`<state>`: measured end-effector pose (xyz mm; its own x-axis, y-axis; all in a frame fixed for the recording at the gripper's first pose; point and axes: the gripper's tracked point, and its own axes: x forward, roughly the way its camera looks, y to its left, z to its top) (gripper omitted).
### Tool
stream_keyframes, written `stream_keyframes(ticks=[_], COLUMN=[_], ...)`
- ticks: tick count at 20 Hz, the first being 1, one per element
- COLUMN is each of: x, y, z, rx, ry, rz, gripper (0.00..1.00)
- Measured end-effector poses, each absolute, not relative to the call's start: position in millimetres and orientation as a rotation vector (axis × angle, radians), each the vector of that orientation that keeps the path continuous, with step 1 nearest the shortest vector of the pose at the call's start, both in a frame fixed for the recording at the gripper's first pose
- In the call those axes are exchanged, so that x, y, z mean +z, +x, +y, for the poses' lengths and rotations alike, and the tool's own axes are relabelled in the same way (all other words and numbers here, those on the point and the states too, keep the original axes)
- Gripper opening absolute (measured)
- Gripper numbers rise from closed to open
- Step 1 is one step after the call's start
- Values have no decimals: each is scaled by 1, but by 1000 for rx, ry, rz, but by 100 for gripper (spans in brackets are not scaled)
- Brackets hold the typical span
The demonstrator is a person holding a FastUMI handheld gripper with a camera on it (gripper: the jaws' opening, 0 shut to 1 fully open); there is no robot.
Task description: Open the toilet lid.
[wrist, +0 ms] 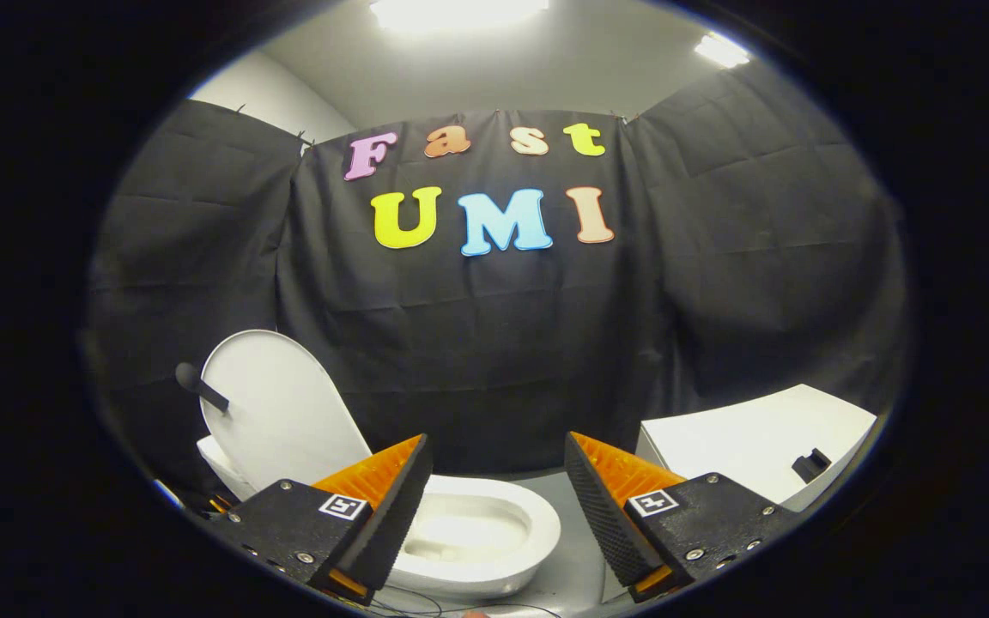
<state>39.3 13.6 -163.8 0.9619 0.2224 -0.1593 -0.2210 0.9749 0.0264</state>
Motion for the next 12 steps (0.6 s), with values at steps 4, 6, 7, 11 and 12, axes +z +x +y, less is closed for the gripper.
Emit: stream_keyframes(ticks=[4,6,7,11,12], x=[-161,-159,-164,-194,-197], y=[22,14,10,-9,-9], z=[-20,-37,-42,-44,-40], rx=[167,116,95,42,44], ry=[13,17,12,7,-9], rz=[127,91,76,81,98], gripper=[95,95,95,95,95])
